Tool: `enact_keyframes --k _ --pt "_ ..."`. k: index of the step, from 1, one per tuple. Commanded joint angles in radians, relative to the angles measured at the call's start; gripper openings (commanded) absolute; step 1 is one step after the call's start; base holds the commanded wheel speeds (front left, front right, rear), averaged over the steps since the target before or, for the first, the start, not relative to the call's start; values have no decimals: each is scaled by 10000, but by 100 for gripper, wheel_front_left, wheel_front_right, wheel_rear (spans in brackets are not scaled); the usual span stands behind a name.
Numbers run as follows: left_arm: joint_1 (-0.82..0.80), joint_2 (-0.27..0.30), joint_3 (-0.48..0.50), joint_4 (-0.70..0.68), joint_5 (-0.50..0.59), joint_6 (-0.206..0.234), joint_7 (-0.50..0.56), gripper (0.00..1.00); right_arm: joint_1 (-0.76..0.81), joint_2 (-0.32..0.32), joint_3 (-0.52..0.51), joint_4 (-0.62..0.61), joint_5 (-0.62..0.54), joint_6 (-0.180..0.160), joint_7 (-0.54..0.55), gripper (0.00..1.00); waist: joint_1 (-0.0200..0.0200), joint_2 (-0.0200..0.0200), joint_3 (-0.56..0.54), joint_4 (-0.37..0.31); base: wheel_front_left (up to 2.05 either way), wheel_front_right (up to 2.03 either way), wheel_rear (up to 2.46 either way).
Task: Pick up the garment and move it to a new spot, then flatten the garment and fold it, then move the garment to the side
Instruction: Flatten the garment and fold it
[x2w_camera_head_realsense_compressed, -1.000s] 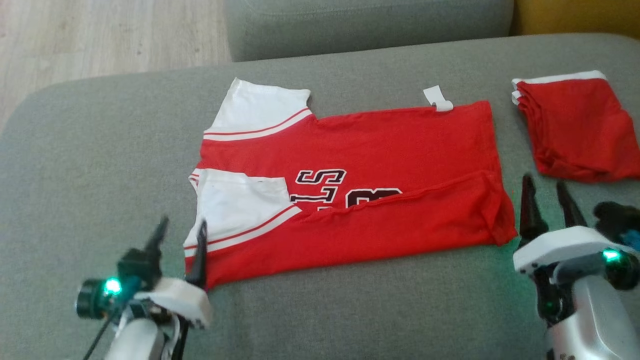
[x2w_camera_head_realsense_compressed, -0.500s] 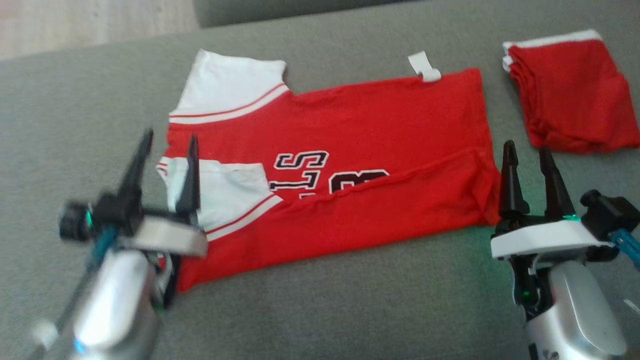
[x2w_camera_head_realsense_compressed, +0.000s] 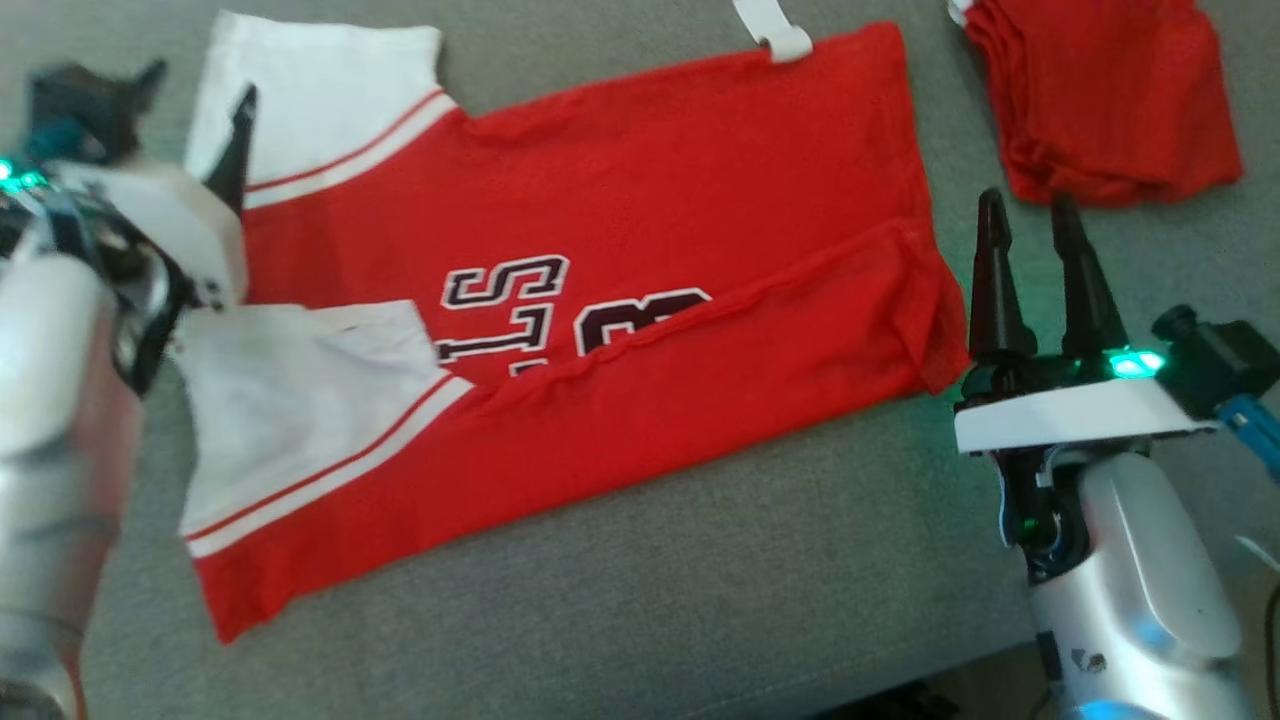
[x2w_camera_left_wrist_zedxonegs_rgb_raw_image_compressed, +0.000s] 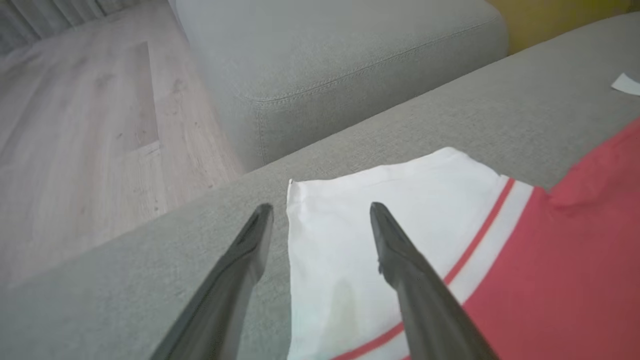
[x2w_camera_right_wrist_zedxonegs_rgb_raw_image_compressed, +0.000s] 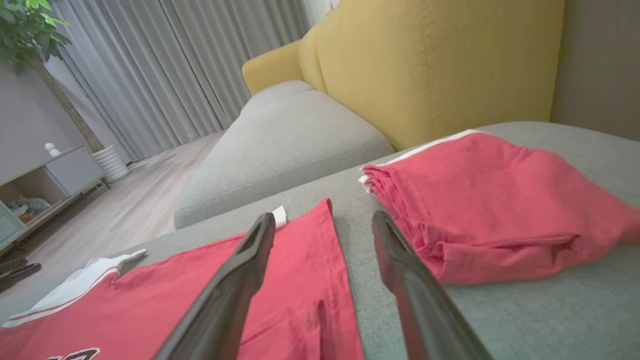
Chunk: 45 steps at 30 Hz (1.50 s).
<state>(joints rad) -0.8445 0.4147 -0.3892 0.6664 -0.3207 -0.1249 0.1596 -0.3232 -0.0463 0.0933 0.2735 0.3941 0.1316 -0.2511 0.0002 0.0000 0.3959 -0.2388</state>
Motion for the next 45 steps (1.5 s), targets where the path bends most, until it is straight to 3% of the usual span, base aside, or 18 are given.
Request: enact_keyframes --k 1,6,13,28,29,30,31,35,45 --pt "-601 505 298 -201 -145 -44 87 100 -306 -39 247 -430 75 -9 -106 100 -2 0 332 -283 0 0 0" --pt "-1400 1024 -573 355 -1079 -53 1030 100 -366 -39 347 -822 171 -9 -106 100 -2 0 712 -509 0 0 0" --pt "-2295 1689 -1429 1094 -1882 -56 1550 100 -402 -39 573 -1082 226 -9 -106 100 -2 0 1080 -688 0 0 0" --pt "-3231 1682 -2615 1711 -3173 -57 1994 100 -527 -39 474 -1081 169 -9 -106 100 -2 0 1541 -870 0 0 0" --pt "-3245 1678 -2709 1720 -3276 -57 2063 67 -539 -39 496 -1076 162 -9 -106 100 -2 0 1552 -881 0 0 0" --pt "-3253 1681 -2796 1727 -3394 -57 2137 23 -551 -39 509 -1075 157 -9 -106 100 -2 0 1556 -888 0 0 0" --pt "-3270 1698 -2875 1729 -3487 -57 2165 0 -564 -39 498 -1069 154 -9 -106 100 -2 0 1554 -888 0 0 0" --pt "-3326 1694 -3020 1718 -3695 -57 1949 0 -600 -39 391 -1016 119 -9 -106 100 -2 0 1512 -820 0 0 0" --pt "-3348 1205 -3391 1455 -4040 -57 173 0 -618 -39 -42 -731 -508 -9 -107 100 -2 0 944 -108 0 0 0"
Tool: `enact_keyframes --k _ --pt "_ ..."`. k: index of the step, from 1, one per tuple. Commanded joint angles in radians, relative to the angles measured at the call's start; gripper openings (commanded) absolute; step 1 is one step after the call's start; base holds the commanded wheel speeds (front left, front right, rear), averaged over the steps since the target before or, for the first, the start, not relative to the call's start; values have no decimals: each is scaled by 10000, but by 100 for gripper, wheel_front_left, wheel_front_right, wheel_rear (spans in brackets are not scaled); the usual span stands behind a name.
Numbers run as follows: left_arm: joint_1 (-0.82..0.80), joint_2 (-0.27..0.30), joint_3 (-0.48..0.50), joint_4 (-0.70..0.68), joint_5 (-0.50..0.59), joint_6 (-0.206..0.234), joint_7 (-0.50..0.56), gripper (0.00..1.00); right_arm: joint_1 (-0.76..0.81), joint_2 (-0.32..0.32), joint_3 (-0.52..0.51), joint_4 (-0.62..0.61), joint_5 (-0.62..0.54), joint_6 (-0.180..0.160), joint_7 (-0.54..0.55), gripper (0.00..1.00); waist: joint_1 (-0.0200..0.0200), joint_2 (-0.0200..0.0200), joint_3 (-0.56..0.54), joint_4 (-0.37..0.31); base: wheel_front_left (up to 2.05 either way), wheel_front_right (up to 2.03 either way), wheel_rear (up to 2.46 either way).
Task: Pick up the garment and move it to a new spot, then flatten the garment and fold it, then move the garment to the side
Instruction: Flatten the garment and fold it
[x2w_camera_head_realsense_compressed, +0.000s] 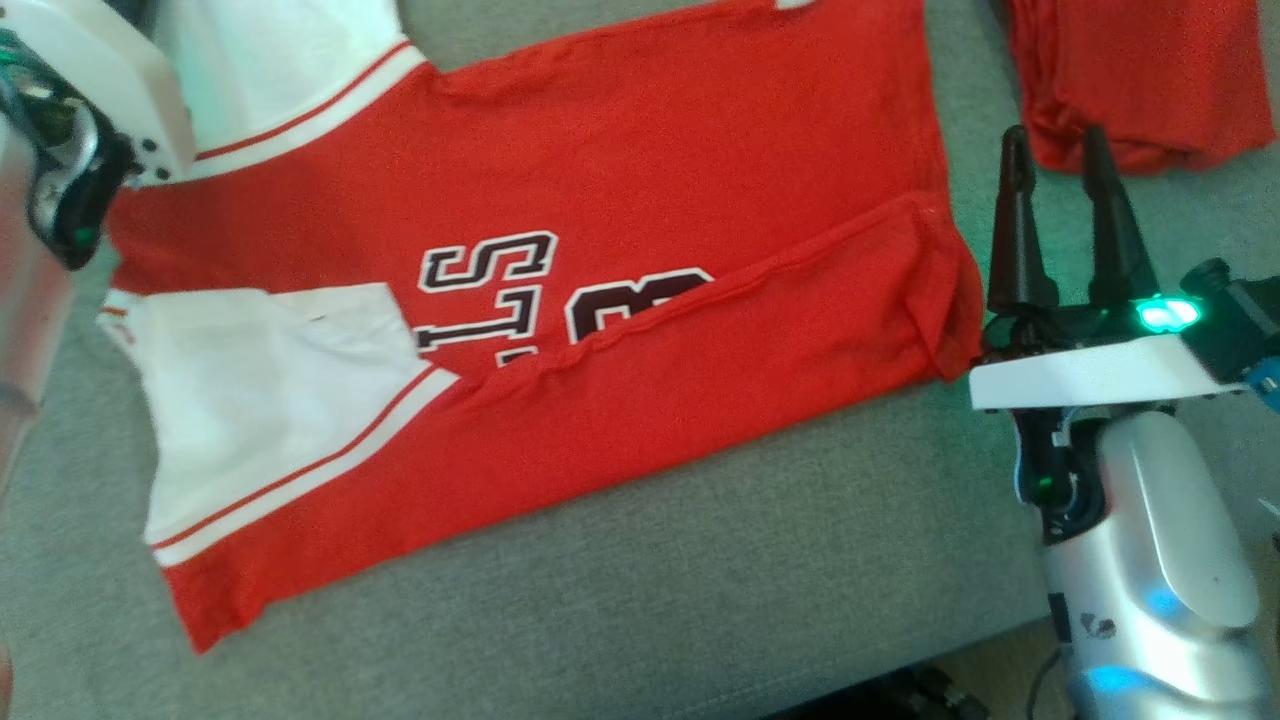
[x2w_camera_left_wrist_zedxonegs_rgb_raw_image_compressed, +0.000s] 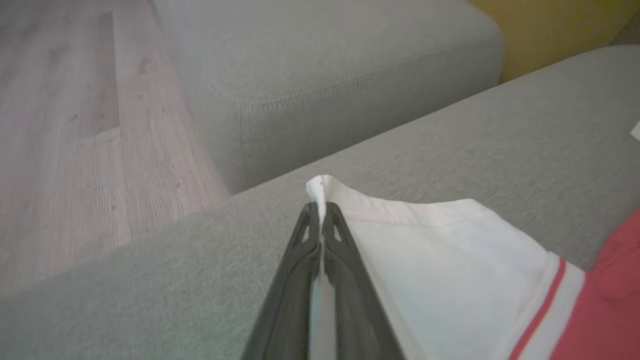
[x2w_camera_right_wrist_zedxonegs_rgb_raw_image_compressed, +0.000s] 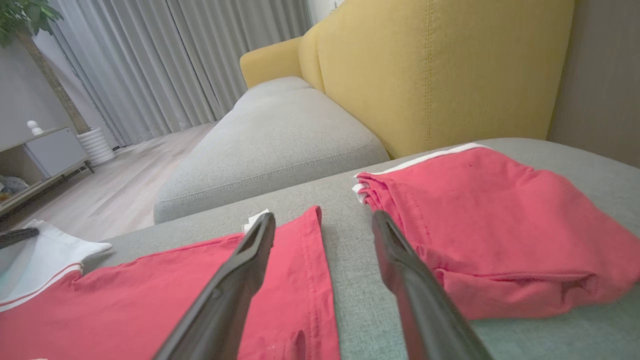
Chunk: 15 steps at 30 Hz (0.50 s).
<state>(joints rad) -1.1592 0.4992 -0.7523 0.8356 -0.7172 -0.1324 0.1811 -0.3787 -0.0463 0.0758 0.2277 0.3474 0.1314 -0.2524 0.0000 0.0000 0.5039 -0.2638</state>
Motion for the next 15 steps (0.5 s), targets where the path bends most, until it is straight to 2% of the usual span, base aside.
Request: enact_keyframes --k 1,10,15 --pt "-150 323 127 -400 -77 18 -471 0 -91 -39 -2 -245 -236 -7 -93 100 0 0 -300 314 0 0 0" --pt "603 342 -323 -1740 -117 18 -1885 0 -7 -39 -899 -38 -1045 -7 -20 100 0 0 -1024 1140 0 0 0" --pt "1263 431 -524 -2919 -70 161 -2034 0 -450 -39 -1523 -24 -1832 -7 1082 100 0 0 -1214 1618 0 0 0"
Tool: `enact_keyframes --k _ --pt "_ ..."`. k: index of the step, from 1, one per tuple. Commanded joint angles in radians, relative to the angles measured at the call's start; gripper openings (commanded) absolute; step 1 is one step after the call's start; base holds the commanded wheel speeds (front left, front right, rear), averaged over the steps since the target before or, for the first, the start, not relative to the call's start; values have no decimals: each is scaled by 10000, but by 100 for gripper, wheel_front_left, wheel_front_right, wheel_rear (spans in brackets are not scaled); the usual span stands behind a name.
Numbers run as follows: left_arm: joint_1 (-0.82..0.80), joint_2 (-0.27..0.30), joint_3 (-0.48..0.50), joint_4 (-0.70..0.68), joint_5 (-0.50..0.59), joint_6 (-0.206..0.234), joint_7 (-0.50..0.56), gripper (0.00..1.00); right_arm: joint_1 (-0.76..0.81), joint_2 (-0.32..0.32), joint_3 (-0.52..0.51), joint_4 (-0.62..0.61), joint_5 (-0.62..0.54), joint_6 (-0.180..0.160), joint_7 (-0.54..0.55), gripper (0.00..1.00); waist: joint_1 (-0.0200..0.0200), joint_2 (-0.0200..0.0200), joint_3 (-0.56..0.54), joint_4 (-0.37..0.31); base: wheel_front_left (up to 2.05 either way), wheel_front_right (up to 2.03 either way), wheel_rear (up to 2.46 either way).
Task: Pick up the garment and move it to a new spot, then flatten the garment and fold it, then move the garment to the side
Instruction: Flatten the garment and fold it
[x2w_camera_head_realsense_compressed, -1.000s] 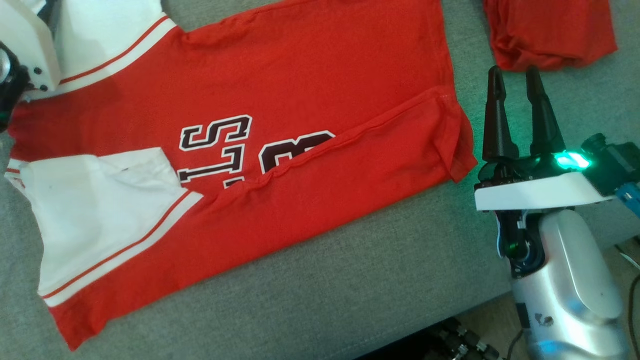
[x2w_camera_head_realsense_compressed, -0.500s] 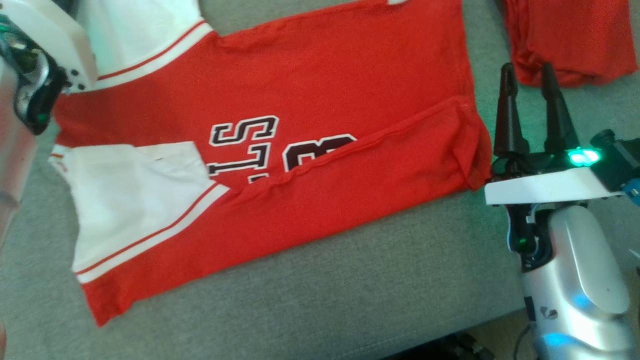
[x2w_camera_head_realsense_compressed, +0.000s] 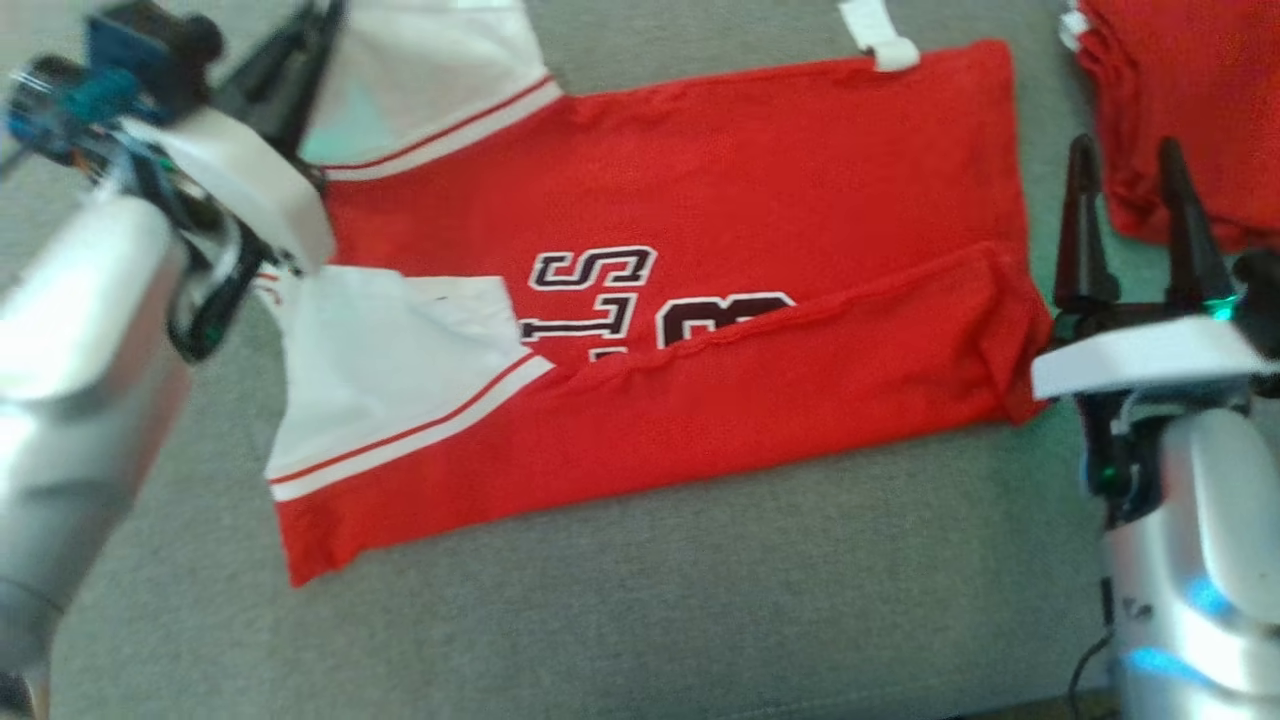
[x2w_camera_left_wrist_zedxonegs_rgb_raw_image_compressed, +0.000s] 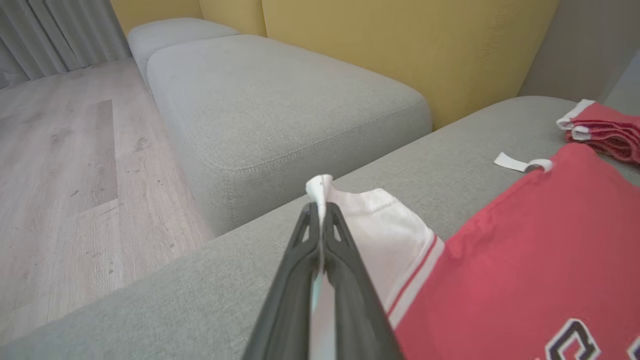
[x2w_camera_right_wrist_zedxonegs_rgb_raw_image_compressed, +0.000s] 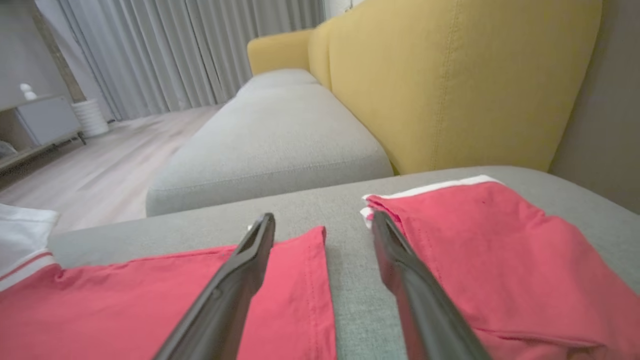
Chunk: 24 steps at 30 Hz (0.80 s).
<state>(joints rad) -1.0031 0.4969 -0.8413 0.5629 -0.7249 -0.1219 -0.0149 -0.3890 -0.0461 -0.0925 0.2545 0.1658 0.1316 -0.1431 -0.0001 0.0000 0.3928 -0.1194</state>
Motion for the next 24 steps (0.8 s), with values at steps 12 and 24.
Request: enact_keyframes --k 12,24 --pt "748 792 127 -2718 -30 838 330 0 -3267 -385 -1103 2327 -1921 -9 4160 100 1 0 247 1000 0 0 0" --pt "576 734 92 -3051 -53 957 479 0 -4918 -876 -979 5155 -2853 -9 4580 100 1 0 782 1275 0 0 0"
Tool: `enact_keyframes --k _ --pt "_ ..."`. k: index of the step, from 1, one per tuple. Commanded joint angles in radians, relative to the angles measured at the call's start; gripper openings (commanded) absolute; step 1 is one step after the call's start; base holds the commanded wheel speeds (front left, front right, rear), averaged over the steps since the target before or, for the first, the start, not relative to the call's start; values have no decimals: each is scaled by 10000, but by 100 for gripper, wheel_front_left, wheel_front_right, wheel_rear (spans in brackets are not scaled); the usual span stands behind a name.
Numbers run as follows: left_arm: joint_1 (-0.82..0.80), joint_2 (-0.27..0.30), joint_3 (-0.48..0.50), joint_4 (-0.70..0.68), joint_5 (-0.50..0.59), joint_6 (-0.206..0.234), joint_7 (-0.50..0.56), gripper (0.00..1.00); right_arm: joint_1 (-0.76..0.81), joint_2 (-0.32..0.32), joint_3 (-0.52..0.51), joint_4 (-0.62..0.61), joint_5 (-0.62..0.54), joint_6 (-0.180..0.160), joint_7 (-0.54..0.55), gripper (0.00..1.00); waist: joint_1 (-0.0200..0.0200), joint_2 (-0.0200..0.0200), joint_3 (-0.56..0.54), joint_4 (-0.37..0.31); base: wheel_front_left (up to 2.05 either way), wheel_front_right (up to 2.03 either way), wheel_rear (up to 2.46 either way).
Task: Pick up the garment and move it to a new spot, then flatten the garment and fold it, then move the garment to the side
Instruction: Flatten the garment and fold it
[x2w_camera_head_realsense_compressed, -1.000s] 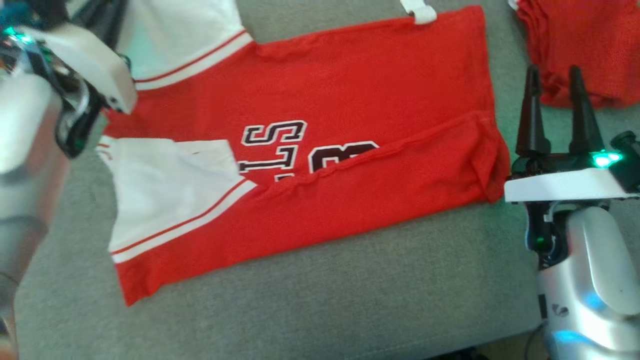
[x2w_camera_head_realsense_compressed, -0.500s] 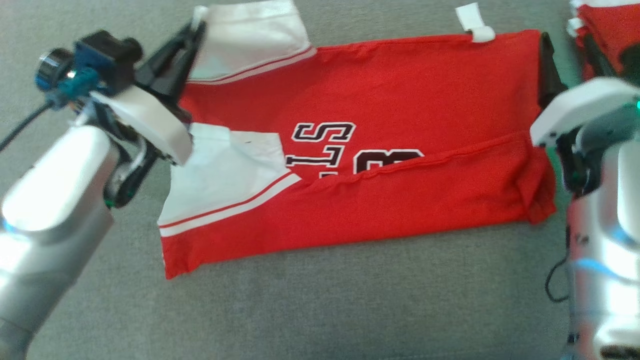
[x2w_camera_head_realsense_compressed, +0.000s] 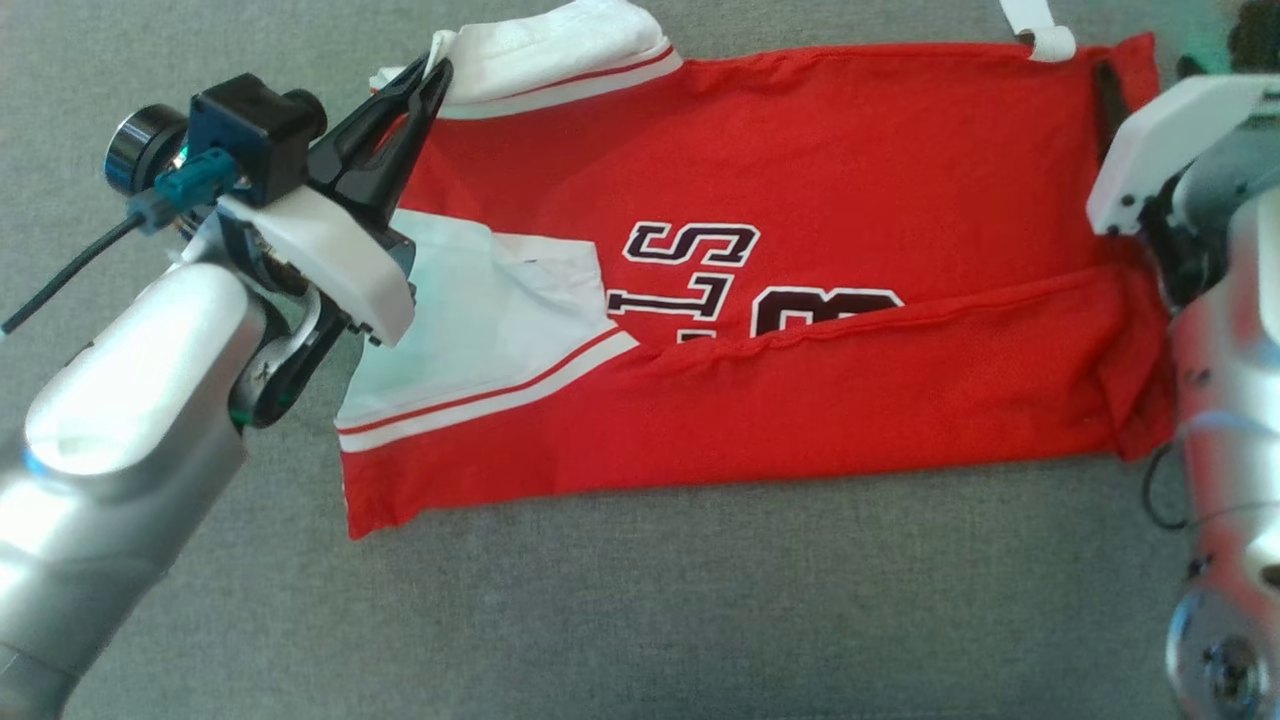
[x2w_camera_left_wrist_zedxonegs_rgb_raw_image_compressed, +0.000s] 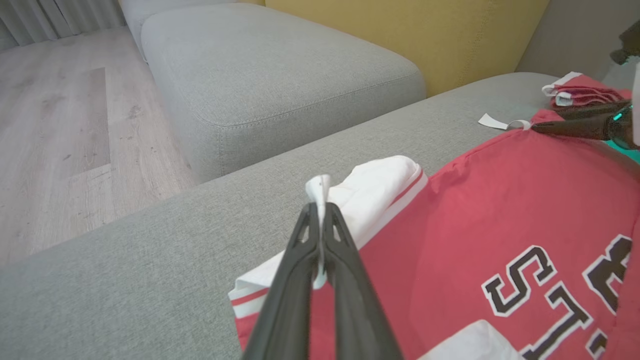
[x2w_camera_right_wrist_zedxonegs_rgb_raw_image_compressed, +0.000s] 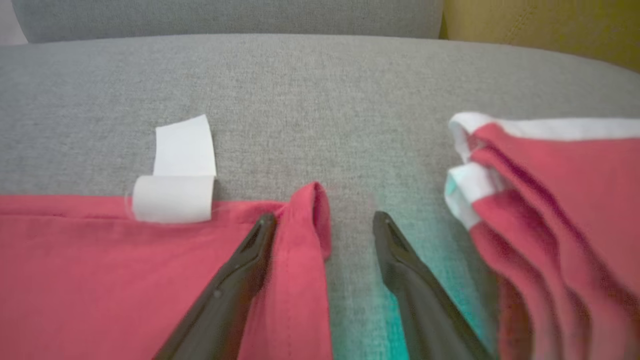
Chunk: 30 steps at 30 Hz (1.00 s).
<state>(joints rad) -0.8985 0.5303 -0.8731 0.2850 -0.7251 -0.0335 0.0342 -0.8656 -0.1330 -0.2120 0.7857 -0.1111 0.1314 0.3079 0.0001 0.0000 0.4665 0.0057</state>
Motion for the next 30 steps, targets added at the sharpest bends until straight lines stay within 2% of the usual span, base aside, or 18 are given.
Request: enact_keyframes --k 1,3,4,5,12,21,25,30 --pt "-505 400 407 -282 -45 74 1 0 -247 -73 293 91 -185 -7 133 100 -1 0 87 35 0 0 0" --pt "-584 414 412 -279 -37 70 30 0 -436 -180 458 542 -341 -7 264 100 -1 0 158 45 0 0 0" --pt "-619 423 419 -259 -37 73 41 0 -536 -232 534 726 -385 -7 272 39 -1 0 175 46 0 0 0" --pt "-652 431 432 -231 -41 79 47 0 -643 -288 618 869 -422 -7 224 0 -1 0 185 46 0 0 0" --pt "-870 565 695 116 -87 262 -108 0 -1465 -297 1040 1297 250 -7 -850 0 -1 0 66 -68 0 0 0" --pt "-2125 700 1139 1096 222 418 -429 0 -2622 -385 2262 1122 2285 -7 -1875 0 -1 0 226 -288 0 0 0" --pt "-3033 552 1192 1901 604 389 -766 0 -3122 -472 2851 978 3042 -7 -2289 0 -1 0 380 -371 0 0 0" --pt "-4081 92 1275 3096 975 447 -1487 0 -3638 -574 3326 1039 3695 -7 -2921 0 -1 0 502 -430 0 0 0"
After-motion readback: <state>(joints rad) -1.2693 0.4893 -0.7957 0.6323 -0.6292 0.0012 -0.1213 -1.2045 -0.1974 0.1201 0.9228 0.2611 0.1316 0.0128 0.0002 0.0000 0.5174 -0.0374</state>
